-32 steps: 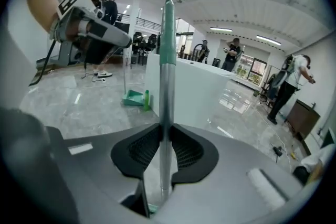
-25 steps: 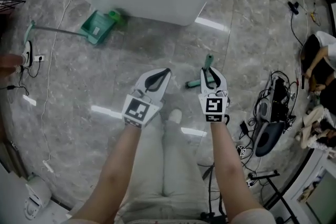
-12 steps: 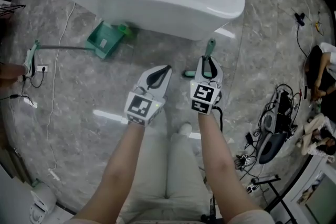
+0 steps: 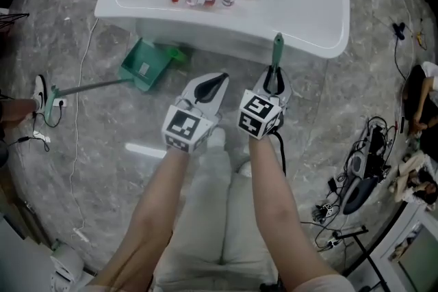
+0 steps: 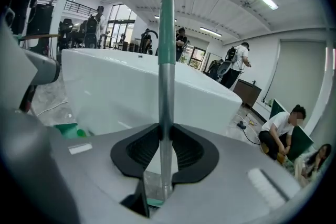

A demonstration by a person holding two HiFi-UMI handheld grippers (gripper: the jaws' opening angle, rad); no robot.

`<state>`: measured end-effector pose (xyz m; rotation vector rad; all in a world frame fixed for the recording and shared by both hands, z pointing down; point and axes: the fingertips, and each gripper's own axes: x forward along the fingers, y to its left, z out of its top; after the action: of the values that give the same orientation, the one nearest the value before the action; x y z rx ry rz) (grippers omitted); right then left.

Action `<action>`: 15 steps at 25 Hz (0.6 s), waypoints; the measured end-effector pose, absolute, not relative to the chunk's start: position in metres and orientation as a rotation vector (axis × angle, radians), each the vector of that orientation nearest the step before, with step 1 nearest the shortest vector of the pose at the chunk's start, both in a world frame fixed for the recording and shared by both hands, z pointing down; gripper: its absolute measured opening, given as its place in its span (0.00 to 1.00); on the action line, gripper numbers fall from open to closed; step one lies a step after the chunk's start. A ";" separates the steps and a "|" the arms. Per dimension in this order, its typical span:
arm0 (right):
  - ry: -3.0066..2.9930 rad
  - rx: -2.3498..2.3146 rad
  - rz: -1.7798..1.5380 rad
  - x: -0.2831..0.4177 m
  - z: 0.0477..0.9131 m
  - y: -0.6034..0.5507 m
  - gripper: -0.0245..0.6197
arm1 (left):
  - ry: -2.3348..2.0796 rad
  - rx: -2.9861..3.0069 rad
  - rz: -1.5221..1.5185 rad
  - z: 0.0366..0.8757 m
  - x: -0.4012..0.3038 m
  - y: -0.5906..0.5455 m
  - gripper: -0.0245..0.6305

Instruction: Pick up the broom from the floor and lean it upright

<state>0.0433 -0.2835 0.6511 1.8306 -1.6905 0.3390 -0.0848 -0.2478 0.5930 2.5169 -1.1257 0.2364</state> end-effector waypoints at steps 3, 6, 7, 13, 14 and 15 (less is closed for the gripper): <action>-1.687 1.844 0.341 0.035 0.648 -0.298 0.16 | -1.122 2.528 0.228 0.591 -0.087 -0.259 0.04; -1.680 1.845 0.338 0.030 0.649 -0.312 0.16 | -1.153 2.517 0.211 0.591 -0.093 -0.269 0.04; -1.673 1.844 0.336 0.030 0.651 -0.315 0.16 | -1.161 2.510 0.208 0.591 -0.095 -0.271 0.04; -1.650 1.842 0.298 0.027 0.654 -0.323 0.16 | -1.177 2.492 0.218 0.593 -0.100 -0.273 0.04; -1.654 1.837 0.295 0.026 0.655 -0.323 0.16 | -1.180 2.490 0.217 0.592 -0.100 -0.273 0.04; -1.662 1.830 0.299 0.025 0.656 -0.322 0.18 | -1.180 2.488 0.219 0.592 -0.100 -0.272 0.04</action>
<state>0.0245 -0.3219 0.6556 1.8301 -1.6616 0.2990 -0.1005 -0.2723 0.5921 2.4877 -1.1803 0.2194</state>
